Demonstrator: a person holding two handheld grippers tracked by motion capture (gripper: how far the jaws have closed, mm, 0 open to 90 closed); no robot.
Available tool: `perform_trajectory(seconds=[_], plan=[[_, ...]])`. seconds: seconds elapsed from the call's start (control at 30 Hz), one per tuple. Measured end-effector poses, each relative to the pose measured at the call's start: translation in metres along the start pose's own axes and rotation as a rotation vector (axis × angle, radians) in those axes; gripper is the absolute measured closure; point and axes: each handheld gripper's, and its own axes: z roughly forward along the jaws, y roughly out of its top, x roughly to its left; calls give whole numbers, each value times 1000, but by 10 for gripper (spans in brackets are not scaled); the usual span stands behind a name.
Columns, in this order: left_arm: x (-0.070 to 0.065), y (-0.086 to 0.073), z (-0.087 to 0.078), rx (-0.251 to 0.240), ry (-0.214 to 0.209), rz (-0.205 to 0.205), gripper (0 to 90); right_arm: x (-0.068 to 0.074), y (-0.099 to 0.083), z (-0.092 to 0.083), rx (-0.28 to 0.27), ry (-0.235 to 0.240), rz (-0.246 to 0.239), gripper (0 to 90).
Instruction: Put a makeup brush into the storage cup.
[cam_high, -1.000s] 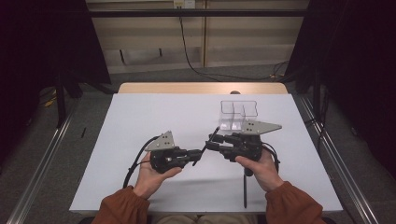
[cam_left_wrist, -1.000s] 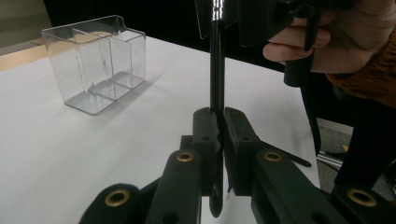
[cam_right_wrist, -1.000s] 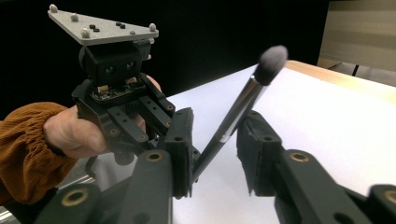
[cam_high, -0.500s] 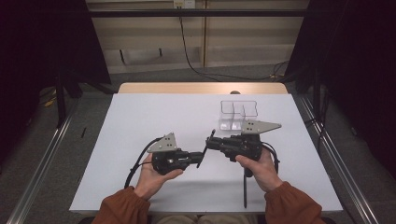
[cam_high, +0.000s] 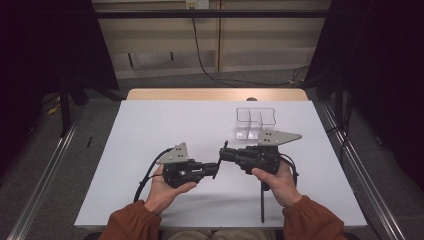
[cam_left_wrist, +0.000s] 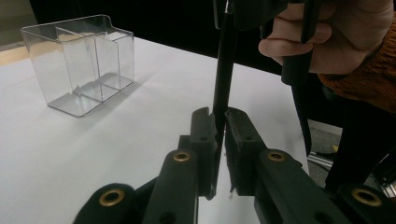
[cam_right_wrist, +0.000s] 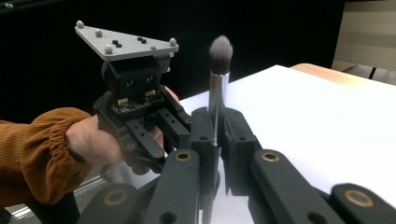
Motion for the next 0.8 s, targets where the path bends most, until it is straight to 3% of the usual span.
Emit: perform_trajectory(seconds=[0.3,0.53,0.8], plan=[[0,-1,0,-14,33,-16,655,-1,1,-3,-11,-6,-3,844],[2,1,-3,-31,53,-34,466,-1,1,-3,-8,-3,-4,844],[4,2,-5,-26,106,-58,242,-2,2,-5,-11,-11,0,844]])
